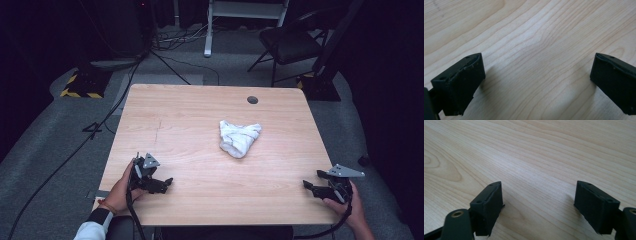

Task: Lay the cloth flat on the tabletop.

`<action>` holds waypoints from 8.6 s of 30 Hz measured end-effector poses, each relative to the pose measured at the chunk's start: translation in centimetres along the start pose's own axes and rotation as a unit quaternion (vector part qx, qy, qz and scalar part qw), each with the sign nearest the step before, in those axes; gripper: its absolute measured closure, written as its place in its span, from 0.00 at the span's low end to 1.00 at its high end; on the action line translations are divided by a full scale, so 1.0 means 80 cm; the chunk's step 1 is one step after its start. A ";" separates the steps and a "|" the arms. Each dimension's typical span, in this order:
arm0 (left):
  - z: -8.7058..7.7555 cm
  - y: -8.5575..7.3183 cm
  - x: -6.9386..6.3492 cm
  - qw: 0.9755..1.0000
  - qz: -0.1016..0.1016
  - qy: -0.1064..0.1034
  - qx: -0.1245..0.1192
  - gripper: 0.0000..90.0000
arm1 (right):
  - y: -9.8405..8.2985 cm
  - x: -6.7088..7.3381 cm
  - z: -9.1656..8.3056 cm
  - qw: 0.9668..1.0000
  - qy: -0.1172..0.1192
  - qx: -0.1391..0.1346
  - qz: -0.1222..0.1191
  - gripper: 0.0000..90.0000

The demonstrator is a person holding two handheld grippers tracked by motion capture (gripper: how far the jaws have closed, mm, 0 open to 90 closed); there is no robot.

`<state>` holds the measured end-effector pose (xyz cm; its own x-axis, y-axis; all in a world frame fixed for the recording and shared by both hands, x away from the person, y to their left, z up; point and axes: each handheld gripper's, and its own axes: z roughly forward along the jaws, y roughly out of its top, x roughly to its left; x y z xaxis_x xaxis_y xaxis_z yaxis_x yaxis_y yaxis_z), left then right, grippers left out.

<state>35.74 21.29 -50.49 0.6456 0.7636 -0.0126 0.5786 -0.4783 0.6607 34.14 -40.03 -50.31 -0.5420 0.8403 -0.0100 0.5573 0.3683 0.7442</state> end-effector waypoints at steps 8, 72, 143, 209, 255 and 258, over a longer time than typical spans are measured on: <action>0.008 0.009 -0.003 0.999 0.037 -0.038 0.001 0.00 | 0.009 0.000 0.005 1.000 -0.007 0.005 -0.010 0.27; 0.161 0.209 -0.067 0.984 0.103 -0.138 -0.050 0.83 | 0.210 0.137 0.149 0.986 0.068 -0.040 -0.150 0.91; 0.097 0.162 -0.029 0.985 0.144 -0.095 0.003 0.97 | 0.119 0.098 0.091 0.989 0.042 0.055 -0.133 0.92; 0.066 0.138 -0.074 0.978 0.173 -0.117 0.007 0.93 | 0.111 0.118 0.048 0.991 0.064 0.031 -0.115 0.87; 0.052 0.127 -0.072 0.979 0.176 -0.103 -0.007 0.93 | 0.163 0.141 0.078 0.986 0.037 0.013 -0.164 0.89; 0.048 0.129 -0.069 0.980 0.175 -0.093 -0.009 0.94 | 0.163 0.119 0.061 0.991 0.017 -0.010 -0.130 0.90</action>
<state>40.06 10.49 -46.53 0.8839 0.4604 0.0823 0.2966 -0.6879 0.6624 39.32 -25.25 -43.98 -0.6859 0.7048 -0.1809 0.3836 0.5615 0.7332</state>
